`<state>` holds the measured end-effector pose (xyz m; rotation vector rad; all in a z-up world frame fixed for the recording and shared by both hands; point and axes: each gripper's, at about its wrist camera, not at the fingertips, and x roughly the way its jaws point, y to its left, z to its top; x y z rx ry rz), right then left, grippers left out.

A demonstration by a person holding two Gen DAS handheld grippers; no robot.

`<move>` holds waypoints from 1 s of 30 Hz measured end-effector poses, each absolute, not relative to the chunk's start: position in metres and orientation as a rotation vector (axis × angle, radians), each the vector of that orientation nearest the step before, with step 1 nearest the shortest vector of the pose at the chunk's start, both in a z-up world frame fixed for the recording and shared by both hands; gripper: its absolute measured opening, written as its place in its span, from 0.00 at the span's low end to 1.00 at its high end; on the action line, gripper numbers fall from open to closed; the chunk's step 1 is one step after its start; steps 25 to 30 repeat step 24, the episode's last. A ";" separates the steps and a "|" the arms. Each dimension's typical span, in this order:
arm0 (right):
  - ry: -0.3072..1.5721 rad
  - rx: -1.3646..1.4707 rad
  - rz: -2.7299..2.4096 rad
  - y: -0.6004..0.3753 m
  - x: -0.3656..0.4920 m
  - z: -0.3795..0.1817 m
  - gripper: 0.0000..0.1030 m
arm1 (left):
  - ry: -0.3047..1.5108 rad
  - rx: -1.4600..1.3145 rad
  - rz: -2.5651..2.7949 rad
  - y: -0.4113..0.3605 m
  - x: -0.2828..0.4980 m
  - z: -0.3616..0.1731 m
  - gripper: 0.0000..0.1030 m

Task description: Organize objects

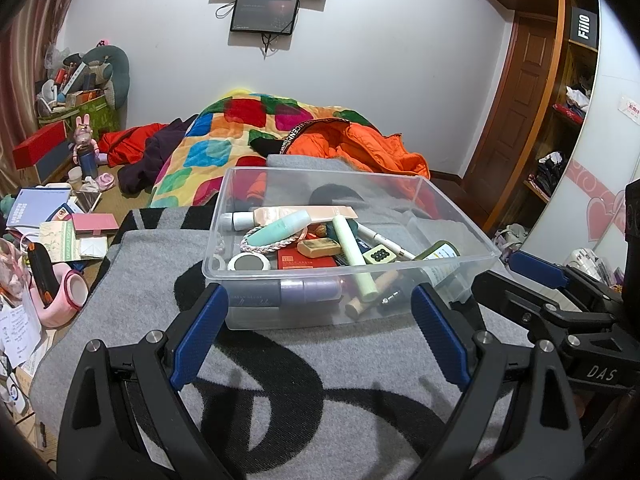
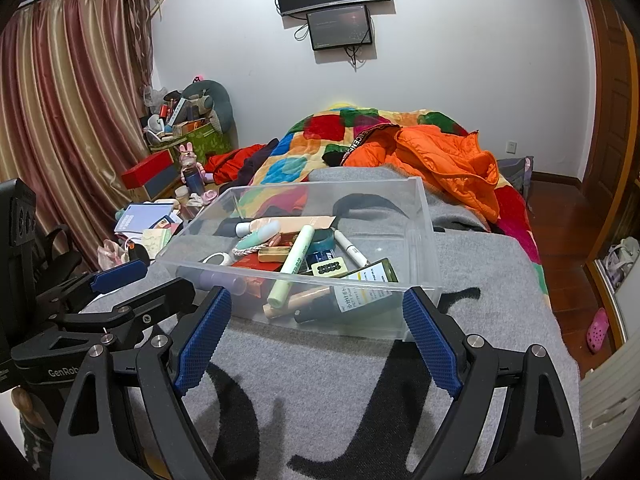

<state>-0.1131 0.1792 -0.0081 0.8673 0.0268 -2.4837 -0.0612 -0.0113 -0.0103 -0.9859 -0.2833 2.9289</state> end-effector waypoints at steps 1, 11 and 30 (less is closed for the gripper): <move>0.026 0.868 -2.483 0.179 -0.113 -0.008 0.83 | -0.283 -0.986 2.929 -0.011 -0.061 -0.010 0.91; 0.005 0.870 -2.481 0.180 -0.112 -0.009 0.83 | -0.261 -0.965 2.966 -0.011 -0.059 -0.009 0.91; -0.008 0.876 -2.475 0.181 -0.111 -0.009 0.84 | -0.299 -0.974 2.953 -0.015 -0.059 -0.011 0.91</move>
